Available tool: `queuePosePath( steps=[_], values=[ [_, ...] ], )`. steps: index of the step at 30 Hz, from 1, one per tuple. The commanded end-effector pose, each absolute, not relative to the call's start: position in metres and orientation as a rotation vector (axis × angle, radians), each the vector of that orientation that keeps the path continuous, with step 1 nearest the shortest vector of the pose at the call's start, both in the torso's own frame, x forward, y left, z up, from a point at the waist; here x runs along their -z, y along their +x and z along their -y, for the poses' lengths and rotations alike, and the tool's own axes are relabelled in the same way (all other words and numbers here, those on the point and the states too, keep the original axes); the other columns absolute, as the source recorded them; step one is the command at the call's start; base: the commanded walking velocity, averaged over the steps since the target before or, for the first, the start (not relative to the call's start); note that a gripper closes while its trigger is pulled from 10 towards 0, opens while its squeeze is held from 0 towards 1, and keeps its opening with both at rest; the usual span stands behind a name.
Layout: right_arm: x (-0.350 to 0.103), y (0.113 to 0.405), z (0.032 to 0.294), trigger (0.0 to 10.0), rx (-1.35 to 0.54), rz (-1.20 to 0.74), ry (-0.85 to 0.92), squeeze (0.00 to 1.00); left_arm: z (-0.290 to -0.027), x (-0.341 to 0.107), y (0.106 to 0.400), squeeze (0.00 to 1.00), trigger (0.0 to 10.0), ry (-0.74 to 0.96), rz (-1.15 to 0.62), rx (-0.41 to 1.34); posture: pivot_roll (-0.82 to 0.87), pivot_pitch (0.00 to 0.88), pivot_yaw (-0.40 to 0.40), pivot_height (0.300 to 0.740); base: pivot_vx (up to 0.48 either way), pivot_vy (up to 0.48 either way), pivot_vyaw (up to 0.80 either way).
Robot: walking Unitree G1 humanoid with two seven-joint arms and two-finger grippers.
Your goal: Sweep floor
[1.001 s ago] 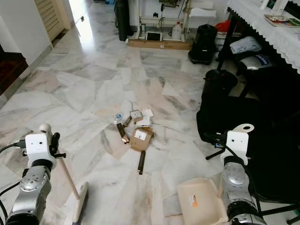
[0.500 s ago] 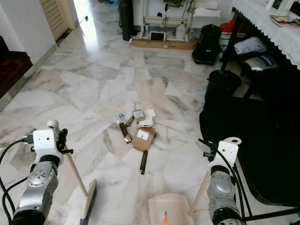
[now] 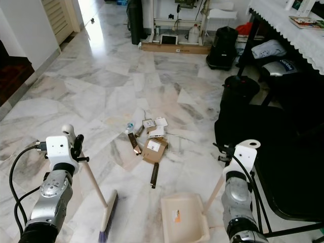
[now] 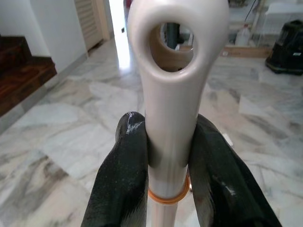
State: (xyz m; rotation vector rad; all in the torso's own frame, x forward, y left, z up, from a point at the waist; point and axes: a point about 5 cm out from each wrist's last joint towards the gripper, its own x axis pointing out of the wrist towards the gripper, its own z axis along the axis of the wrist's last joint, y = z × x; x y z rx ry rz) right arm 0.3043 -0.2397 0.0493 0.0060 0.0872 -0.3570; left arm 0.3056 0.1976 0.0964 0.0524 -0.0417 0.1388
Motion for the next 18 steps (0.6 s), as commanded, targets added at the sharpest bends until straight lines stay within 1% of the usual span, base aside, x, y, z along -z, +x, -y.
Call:
queuePosePath(
  steps=[1,4,7,18],
  values=[
    [-0.07,0.314,0.244,10.0,0.364,0.016,-0.003,0.0,-0.195,-0.115,0.311,0.0,10.0,0.054,0.131,-0.127,-0.04,0.0,-0.022,0.74,0.0,0.0,0.0],
    [-0.076,0.316,0.246,10.0,0.374,0.041,-0.009,0.0,-0.19,-0.117,0.312,0.0,10.0,0.06,0.144,-0.115,-0.04,0.0,-0.024,0.74,0.0,0.0,0.0],
    [-0.074,0.316,0.242,10.0,0.364,0.033,-0.007,0.0,-0.186,-0.117,0.312,0.0,10.0,0.061,0.148,-0.106,-0.04,0.0,-0.026,0.74,0.0,0.0,0.0],
    [-0.071,0.316,0.233,10.0,0.351,0.028,0.012,0.0,-0.188,-0.115,0.309,0.0,10.0,0.054,0.145,-0.11,-0.03,0.0,-0.025,0.74,0.0,0.0,0.0]
  ],
)
